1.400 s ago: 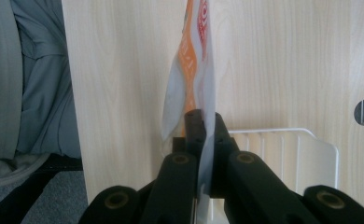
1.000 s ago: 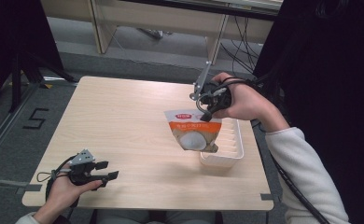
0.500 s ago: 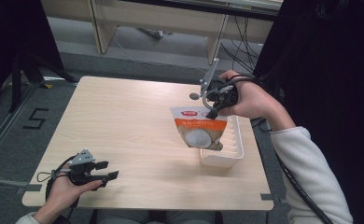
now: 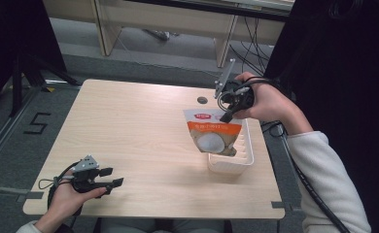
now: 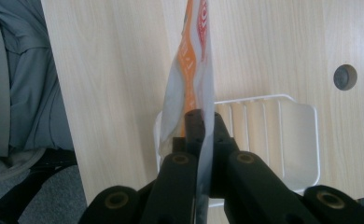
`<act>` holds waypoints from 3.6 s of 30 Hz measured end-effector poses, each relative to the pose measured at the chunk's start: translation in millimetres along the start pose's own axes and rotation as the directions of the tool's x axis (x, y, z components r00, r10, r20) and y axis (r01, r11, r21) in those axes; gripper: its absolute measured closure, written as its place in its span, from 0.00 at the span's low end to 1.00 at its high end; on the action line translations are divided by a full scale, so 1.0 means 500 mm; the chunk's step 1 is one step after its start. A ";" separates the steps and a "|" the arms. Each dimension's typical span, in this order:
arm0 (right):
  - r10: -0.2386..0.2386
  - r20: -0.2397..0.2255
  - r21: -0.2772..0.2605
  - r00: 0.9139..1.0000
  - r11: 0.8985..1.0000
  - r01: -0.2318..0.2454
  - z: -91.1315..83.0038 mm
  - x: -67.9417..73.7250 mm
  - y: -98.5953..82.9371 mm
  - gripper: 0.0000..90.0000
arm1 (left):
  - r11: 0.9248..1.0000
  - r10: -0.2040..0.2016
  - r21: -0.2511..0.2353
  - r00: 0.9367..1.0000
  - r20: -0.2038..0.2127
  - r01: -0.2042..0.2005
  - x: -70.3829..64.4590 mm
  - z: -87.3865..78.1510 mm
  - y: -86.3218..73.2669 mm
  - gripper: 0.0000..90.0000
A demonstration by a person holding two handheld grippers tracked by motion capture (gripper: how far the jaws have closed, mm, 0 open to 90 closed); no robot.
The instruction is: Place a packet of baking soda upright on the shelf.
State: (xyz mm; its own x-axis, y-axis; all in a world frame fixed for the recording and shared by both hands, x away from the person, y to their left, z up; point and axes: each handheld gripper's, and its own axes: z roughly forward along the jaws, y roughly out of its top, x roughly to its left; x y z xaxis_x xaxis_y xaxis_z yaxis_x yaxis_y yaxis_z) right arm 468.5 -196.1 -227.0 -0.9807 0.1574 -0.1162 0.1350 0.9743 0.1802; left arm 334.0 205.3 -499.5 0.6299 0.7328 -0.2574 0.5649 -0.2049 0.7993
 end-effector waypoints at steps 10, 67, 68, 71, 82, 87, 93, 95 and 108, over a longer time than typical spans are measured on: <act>0.026 -0.005 0.014 1.000 1.000 -0.026 0.002 -0.007 -0.023 1.00 | 1.000 0.002 0.003 1.000 -0.003 -0.002 0.000 -0.001 0.000 0.39; 0.045 -0.048 0.069 0.998 0.997 -0.042 0.028 -0.016 -0.081 1.00 | 1.000 -0.004 0.006 1.000 -0.005 0.004 0.000 0.000 0.000 0.39; 0.047 -0.048 0.070 0.998 0.997 -0.043 0.029 -0.015 -0.082 1.00 | 1.000 -0.007 0.007 1.000 -0.005 0.007 -0.001 0.000 0.000 0.39; 0.026 -0.046 0.069 0.999 0.997 -0.023 0.030 -0.019 -0.085 1.00 | 1.000 -0.006 0.006 1.000 -0.005 0.006 -0.001 0.000 -0.001 0.39; 0.035 -0.062 0.084 0.997 0.996 -0.030 0.036 -0.014 -0.088 1.00 | 1.000 -0.008 0.007 1.000 -0.006 0.008 -0.001 0.000 -0.001 0.39; 0.038 -0.069 0.085 0.997 0.996 -0.032 0.038 -0.012 -0.086 1.00 | 1.000 -0.005 0.007 1.000 -0.005 0.005 -0.001 0.001 -0.001 0.39; 0.023 -0.075 0.087 0.997 0.996 -0.017 0.045 -0.015 -0.086 1.00 | 1.000 0.000 0.006 1.000 -0.004 0.000 0.000 0.000 0.000 0.39; 0.021 -0.080 0.092 0.997 0.996 -0.014 0.050 -0.014 -0.086 1.00 | 1.000 0.000 0.006 1.000 -0.005 0.000 0.000 0.000 0.000 0.39; 0.028 -0.087 0.105 0.996 0.994 -0.019 0.061 -0.011 -0.088 1.00 | 1.000 0.000 0.006 1.000 -0.005 0.000 -0.001 0.000 0.000 0.39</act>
State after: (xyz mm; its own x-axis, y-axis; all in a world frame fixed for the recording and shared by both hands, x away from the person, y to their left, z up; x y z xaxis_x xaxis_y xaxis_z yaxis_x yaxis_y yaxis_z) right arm 472.2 -235.1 -264.1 -0.9851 0.1703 -0.0260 0.1678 0.9827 0.0787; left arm 333.7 204.9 -499.7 0.6276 0.7358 -0.2544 0.5677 -0.2090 0.7962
